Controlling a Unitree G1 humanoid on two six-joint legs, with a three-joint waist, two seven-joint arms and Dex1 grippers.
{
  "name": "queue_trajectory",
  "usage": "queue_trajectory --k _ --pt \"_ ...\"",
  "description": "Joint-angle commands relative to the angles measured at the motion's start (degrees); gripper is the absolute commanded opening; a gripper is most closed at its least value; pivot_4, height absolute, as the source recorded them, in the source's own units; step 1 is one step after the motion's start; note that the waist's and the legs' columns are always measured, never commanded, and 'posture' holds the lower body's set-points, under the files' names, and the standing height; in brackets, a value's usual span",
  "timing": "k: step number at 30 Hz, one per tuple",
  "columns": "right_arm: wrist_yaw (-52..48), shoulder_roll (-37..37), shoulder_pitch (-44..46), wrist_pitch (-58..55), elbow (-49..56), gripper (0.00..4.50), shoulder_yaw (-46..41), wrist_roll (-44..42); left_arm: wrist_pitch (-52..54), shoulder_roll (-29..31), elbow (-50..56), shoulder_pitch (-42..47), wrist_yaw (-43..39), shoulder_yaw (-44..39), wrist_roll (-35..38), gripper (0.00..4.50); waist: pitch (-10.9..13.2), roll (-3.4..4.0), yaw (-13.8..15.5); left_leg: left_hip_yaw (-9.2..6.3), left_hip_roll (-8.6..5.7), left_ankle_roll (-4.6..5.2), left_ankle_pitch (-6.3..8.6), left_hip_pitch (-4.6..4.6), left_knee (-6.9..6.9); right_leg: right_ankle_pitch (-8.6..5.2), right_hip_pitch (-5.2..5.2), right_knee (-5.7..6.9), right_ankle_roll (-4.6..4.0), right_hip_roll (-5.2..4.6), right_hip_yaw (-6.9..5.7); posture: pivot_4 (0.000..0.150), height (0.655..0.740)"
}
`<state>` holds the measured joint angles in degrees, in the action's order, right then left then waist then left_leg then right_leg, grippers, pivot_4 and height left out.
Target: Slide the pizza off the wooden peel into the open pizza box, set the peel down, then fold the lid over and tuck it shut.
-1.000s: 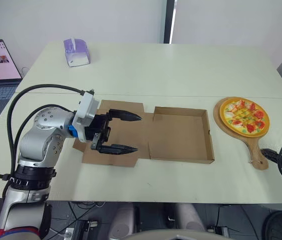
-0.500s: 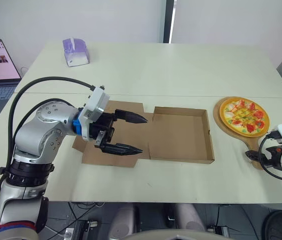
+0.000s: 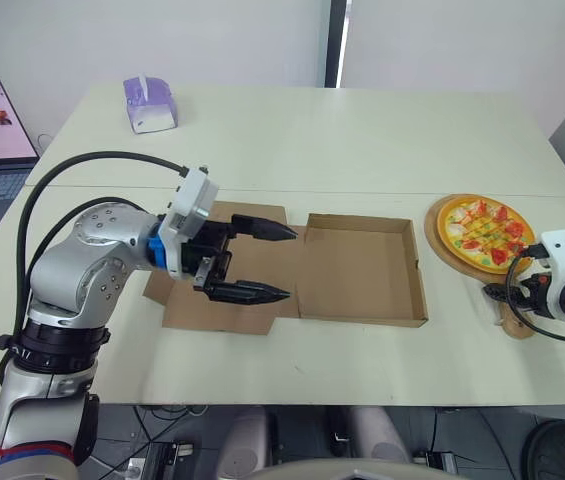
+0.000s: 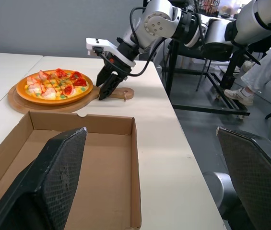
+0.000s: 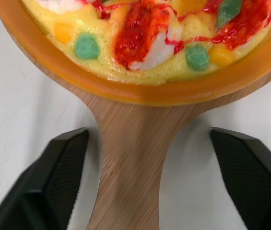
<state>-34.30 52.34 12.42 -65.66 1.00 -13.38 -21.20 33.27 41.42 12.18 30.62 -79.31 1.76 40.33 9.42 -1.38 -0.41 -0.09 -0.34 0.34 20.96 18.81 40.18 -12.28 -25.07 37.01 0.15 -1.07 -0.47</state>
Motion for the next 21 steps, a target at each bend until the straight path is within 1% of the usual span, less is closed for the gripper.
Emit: queue_trajectory --k 1,4,5,6,15,21 --pt "-0.27 0.03 -0.37 -0.05 -1.14 2.88 1.32 0.62 -0.02 0.45 2.03 0.89 0.92 -1.83 1.18 4.50 -0.01 -0.03 0.01 -0.02 0.00 0.00 0.00 0.00 0.00 0.00 0.00 0.00 0.00 0.00 -0.02 0.150 0.7218" --pt "0.05 -0.43 -1.12 -0.25 -0.85 1.92 0.85 0.69 0.14 0.55 1.95 1.40 1.44 -1.88 1.17 4.50 -0.08 -0.14 0.00 -0.01 0.01 0.00 0.00 -0.01 0.00 0.00 0.01 0.00 0.00 0.00 0.00 0.150 0.7218" --pt "0.24 -0.61 -1.30 -0.35 -0.74 1.69 0.61 0.72 0.26 0.61 1.91 1.60 1.61 -1.91 1.26 4.50 -0.10 -0.18 0.00 0.00 0.01 0.00 0.00 -0.01 0.00 0.00 0.02 0.00 0.00 0.00 0.00 0.150 0.7218" --pt "0.51 -0.85 -1.61 -0.40 -0.56 1.57 0.25 0.74 0.40 0.70 1.91 1.78 1.75 -1.94 1.32 4.50 -0.11 -0.19 0.01 0.00 0.01 0.00 0.00 -0.01 0.00 0.00 0.02 0.00 0.00 0.00 0.00 0.150 0.7218" --pt "2.45 -2.84 -3.96 1.41 2.09 1.57 -4.53 0.68 0.65 0.96 1.49 2.77 2.86 -1.80 0.98 4.50 -0.15 -0.27 0.11 -0.06 0.00 0.00 0.00 0.00 0.00 0.00 0.03 -0.03 0.01 -0.01 -0.03 0.150 0.7218" --pt "2.99 -2.21 -2.45 5.08 2.68 1.57 -8.93 0.49 0.56 1.49 0.78 3.05 3.46 -2.00 0.34 4.50 -0.07 -0.15 0.12 -0.01 -0.01 0.00 0.00 0.00 0.00 0.00 0.00 -0.01 0.01 -0.02 0.00 0.150 0.7218"
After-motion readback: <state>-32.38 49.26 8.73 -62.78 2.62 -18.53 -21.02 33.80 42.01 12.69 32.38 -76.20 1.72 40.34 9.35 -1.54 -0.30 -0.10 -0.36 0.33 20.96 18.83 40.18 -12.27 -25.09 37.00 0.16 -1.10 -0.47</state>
